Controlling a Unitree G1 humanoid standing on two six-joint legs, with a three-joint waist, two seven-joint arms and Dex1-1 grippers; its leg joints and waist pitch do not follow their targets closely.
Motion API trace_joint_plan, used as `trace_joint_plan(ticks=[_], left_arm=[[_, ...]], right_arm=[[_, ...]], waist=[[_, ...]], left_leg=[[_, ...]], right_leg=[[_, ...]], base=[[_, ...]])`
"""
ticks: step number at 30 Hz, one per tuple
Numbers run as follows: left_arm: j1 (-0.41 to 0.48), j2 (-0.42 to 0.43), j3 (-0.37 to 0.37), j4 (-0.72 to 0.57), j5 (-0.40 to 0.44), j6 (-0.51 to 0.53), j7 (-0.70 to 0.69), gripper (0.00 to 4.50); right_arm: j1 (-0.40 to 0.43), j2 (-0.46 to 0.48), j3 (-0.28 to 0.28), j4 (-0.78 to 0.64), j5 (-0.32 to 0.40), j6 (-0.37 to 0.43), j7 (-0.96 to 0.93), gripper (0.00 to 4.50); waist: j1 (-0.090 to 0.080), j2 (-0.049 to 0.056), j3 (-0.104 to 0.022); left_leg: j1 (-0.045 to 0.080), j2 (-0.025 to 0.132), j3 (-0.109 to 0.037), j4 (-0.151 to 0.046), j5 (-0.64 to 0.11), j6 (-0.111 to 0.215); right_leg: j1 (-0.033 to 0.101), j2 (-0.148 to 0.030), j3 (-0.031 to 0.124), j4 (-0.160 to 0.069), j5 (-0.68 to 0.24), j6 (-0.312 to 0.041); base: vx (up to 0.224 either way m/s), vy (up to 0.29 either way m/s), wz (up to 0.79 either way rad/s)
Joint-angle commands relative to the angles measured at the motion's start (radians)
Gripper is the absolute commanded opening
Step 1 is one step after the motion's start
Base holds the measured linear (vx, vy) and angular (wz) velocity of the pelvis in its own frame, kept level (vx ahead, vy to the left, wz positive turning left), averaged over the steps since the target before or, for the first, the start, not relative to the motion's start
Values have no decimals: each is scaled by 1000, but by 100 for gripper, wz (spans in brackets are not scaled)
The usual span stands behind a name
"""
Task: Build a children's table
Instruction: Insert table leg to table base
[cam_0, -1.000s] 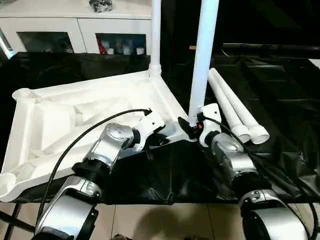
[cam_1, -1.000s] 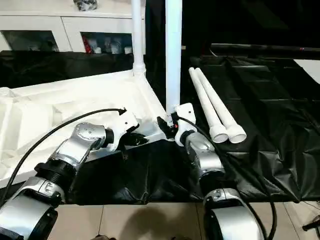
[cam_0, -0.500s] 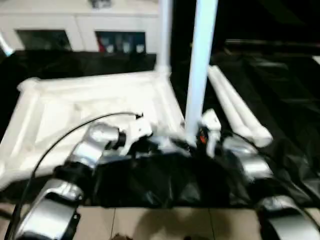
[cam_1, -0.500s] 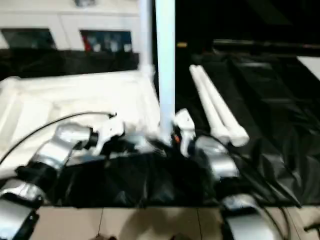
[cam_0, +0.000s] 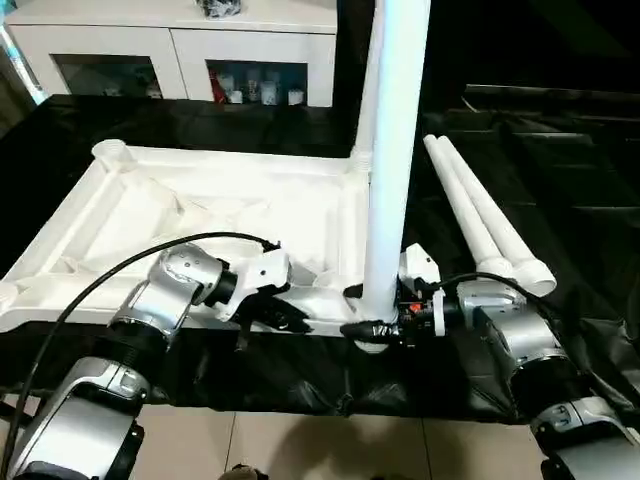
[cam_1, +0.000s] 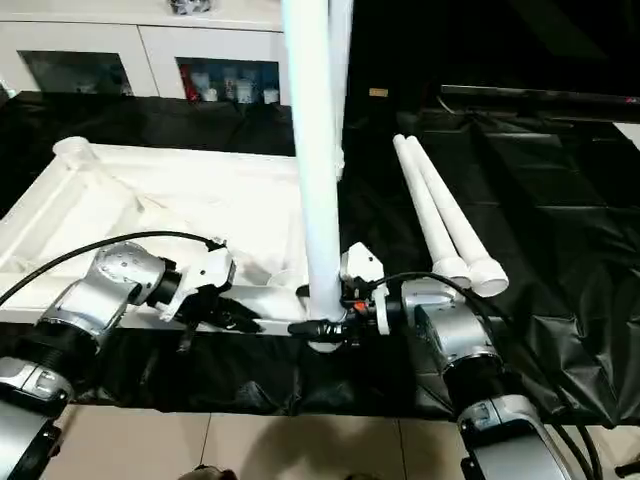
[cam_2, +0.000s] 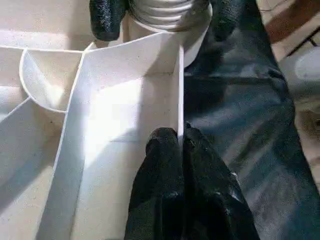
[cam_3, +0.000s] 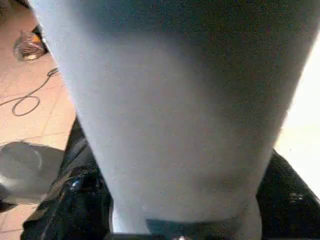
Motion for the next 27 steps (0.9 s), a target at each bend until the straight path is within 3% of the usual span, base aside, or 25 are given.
trace_joint_plan(ticks=[1, 4, 8, 9, 10, 11, 13, 15, 17, 18, 20, 21, 22, 23, 26, 27], left_arm=[[-30, -20, -17, 3, -20, -14, -4, 0], [-32, -32, -7, 18, -12, -3, 41, 0], [-48, -67, 22, 48, 7, 29, 176, 0], [-57, -90, 40, 60, 12, 54, 249, 0], [-57, -90, 40, 60, 12, 54, 249, 0], [-63, -109, 48, 66, 25, 69, 317, 0], [-66, -128, 55, 67, 35, 85, 376, 0], [-72, -173, 72, 62, 50, 125, 496, 0], [-74, -187, 78, 60, 56, 136, 537, 0], [-78, -237, 89, 47, 56, 167, 623, 0], [-76, -253, 89, 40, 57, 170, 645, 0], [-75, -257, 85, 37, 59, 166, 647, 0], [-74, -258, 83, 35, 61, 162, 648, 0], [-72, -261, 79, 34, 65, 155, 651, 0], [-67, -263, 71, 31, 70, 143, 649, 0], [-64, -261, 68, 30, 74, 139, 647, 0]], right_arm=[[20, 12, 60, -33, 0, 38, 42, 297], [32, 22, 55, -53, 4, 63, 19, 286], [30, 62, 4, -19, -16, 40, -131, 279], [10, 92, -28, 39, -47, 11, -267, 278], [10, 92, -28, 39, -47, 11, -267, 277], [-9, 119, -52, 90, -64, -11, -385, 277], [-25, 142, -74, 127, -69, -14, -481, 276], [-57, 188, -110, 195, -79, -14, -667, 276], [-66, 202, -119, 213, -82, -13, -721, 275], [-92, 256, -159, 260, -74, -2, -867, 275], [-97, 280, -173, 265, -65, -9, -892, 275], [-97, 290, -177, 264, -63, -18, -897, 275], [-98, 295, -179, 265, -62, -23, -901, 275], [-101, 307, -188, 273, -63, -36, -913, 275], [-107, 326, -207, 290, -52, -63, -918, 275], [-108, 331, -213, 294, -44, -73, -913, 275]], waist=[[0, 1, -68], [1, 1, -66], [-1, 0, -60], [-6, -3, -58], [-10, -2, -58], [-18, -2, -55], [-26, -6, -53], [-39, -3, -55], [-46, -3, -55], [-48, -2, -56], [-53, -9, -57], [-55, -7, -58], [-61, -6, -59], [-69, -8, -61], [-63, -6, -65], [-63, -3, -65]], left_leg=[[28, 38, -10, -66, -301, 32], [28, 38, -11, -68, -307, 29], [37, 38, -12, -71, -377, -2], [37, 37, -17, -72, -392, -17], [36, 36, -19, -72, -399, -25], [37, 32, -25, -73, -432, -37], [40, 31, -27, -72, -452, -41], [39, 27, -33, -71, -471, -38], [36, 27, -34, -73, -475, -38], [37, 28, -33, -73, -475, -35], [36, 25, -32, -74, -480, -29], [35, 24, -32, -73, -485, -19], [32, 24, -32, -73, -490, -11], [20, 23, -34, -76, -473, -5], [29, 26, -26, -69, -440, 6], [27, 26, -25, -70, -431, 10]], right_leg=[[42, -41, 28, -57, -217, -260], [41, -42, 28, -59, -238, -255], [31, -45, 30, -71, -357, -229], [30, -50, 30, -75, -406, -213], [28, -51, 30, -77, -427, -206], [27, -52, 27, -86, -499, -176], [22, -51, 26, -91, -537, -161], [21, -50, 22, -96, -566, -144], [22, -47, 20, -97, -558, -138], [20, -47, 21, -97, -542, -140], [20, -44, 19, -100, -527, -140], [20, -44, 19, -99, -515, -140], [20, -43, 20, -98, -499, -143], [30, -44, 19, -94, -481, -145], [21, -44, 26, -94, -412, -177], [23, -44, 27, -91, -396, -186]], base=[[0, 0, 0], [0, 0, 0], [0, 0, 0], [0, 0, 0], [0, 0, 0], [0, 0, 0], [0, 0, 0], [0, 0, 0], [0, 0, 0], [0, 0, 0], [0, 0, 0], [0, 0, 0], [0, 0, 0], [0, 0, 0], [0, 0, 0], [0, 0, 0]])
